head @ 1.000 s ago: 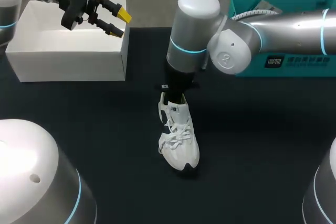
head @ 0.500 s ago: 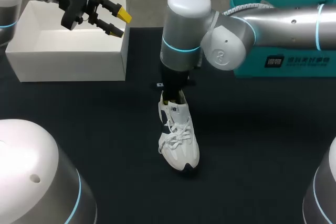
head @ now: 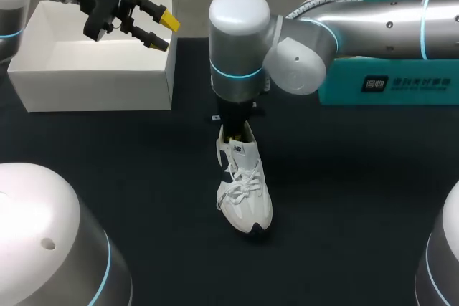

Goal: Take the shoe out of the shoebox, open the shoe tongue, remove and reinsert the insole, then place the shoe into the shoebox

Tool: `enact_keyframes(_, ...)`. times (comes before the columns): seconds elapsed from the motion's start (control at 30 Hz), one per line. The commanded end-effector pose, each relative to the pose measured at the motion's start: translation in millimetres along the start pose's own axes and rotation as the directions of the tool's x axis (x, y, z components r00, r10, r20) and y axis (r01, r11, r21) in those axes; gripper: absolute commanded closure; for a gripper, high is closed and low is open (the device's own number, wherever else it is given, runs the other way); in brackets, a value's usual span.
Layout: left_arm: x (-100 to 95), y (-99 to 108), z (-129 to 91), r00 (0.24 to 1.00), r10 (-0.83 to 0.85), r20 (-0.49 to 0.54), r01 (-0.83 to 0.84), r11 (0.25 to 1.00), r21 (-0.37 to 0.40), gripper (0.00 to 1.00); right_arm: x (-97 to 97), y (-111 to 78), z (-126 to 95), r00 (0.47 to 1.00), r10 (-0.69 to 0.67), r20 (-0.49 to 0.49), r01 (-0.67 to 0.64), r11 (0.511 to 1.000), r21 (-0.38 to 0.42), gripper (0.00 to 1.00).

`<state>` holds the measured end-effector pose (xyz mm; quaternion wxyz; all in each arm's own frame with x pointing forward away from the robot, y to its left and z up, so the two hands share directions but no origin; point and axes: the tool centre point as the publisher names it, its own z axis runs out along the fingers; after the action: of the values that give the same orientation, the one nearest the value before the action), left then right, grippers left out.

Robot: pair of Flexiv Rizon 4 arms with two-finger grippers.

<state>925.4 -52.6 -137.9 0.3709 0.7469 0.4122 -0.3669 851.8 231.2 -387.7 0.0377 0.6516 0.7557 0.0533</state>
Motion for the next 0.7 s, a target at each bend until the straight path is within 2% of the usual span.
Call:
enact_keyframes(0.03,-0.1,0,0,1.0,0.001,-0.003,-0.001,1.0,0.001,0.0,3.9,1.8,15,1.0,0.005,0.002,-0.005,1.0,0.026,1.0)
enact_keyframes(0.17,-0.1,0,0,1.0,0.001,-0.003,-0.001,1.0,0.001,0.0,3.3,-1.2,19,1.0,0.009,-0.006,-0.009,0.999,0.043,1.0)
enact_keyframes(0.27,-0.1,0,0,1.0,0.001,-0.003,-0.001,1.0,0.001,0.0,4.3,-2.2,5,1.0,0.01,-0.013,-0.009,0.999,0.051,1.0)
enact_keyframes(0.37,-0.1,0,0,1.0,0.001,-0.003,-0.001,1.0,0.001,0.0,4.5,-2.1,-8,0.999,0.004,-0.031,0.0,0.995,0.105,1.0)
enact_keyframes(0.5,-0.1,0,0,1.0,0.001,-0.003,-0.001,1.0,0.001,0.0,6.6,-7.8,-17,1.0,0.003,0.001,-0.003,0.991,0.137,1.0)
enact_keyframes(0.7,-0.1,0,0,1.0,0.001,-0.003,-0.001,1.0,0.001,0.0,1.9,-20.1,-6,1.0,0.011,0.023,-0.015,0.984,0.176,1.0)
